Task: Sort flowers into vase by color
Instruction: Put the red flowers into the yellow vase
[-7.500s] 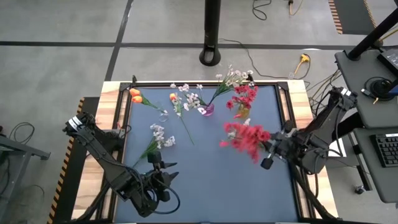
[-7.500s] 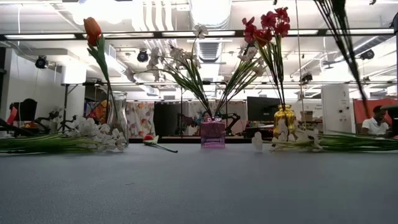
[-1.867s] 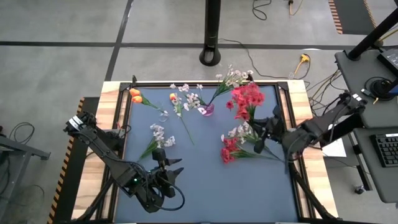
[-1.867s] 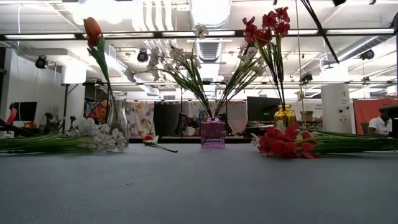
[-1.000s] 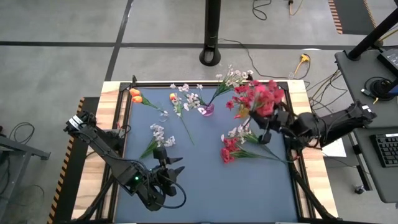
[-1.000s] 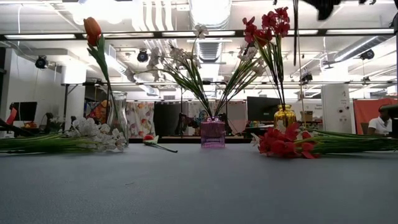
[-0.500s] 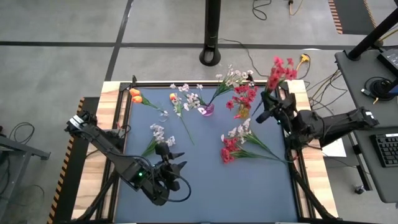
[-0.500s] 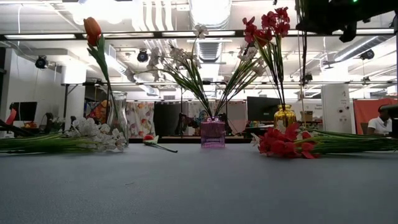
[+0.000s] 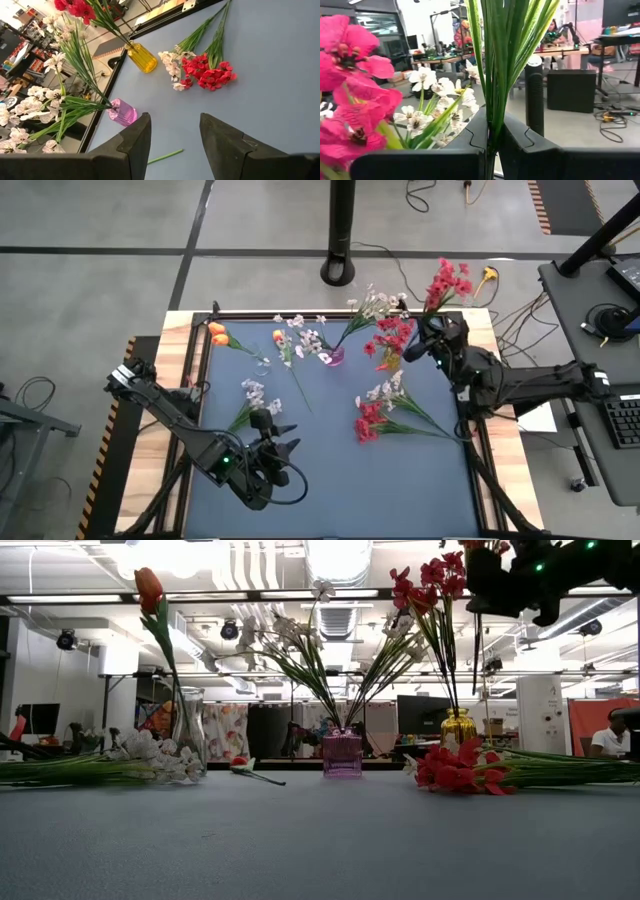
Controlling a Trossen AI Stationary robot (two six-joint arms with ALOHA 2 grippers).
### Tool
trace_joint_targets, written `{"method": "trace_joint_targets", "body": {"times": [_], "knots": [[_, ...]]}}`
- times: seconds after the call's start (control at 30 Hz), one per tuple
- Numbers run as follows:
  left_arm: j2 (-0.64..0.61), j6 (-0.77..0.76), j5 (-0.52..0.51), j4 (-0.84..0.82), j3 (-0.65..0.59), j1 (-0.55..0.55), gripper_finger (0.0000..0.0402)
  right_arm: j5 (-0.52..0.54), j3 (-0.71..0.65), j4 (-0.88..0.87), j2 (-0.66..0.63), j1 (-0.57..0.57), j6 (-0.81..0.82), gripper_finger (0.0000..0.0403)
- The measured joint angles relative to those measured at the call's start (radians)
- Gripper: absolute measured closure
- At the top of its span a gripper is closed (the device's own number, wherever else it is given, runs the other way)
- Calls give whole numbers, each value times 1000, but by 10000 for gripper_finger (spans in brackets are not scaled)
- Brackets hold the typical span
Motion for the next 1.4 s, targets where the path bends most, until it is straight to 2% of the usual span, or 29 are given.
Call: {"method": "trace_joint_targets", "body": {"times": [0.43,0.87,1.4], "knots": [[0,8,0,-1,0,0,249,-141,0,45,25,-125,-12,385],[0,11,0,-9,0,0,249,-143,1,132,153,-178,-18,385],[0,10,0,-16,0,0,249,-134,1,137,202,-178,-19,385]]}}
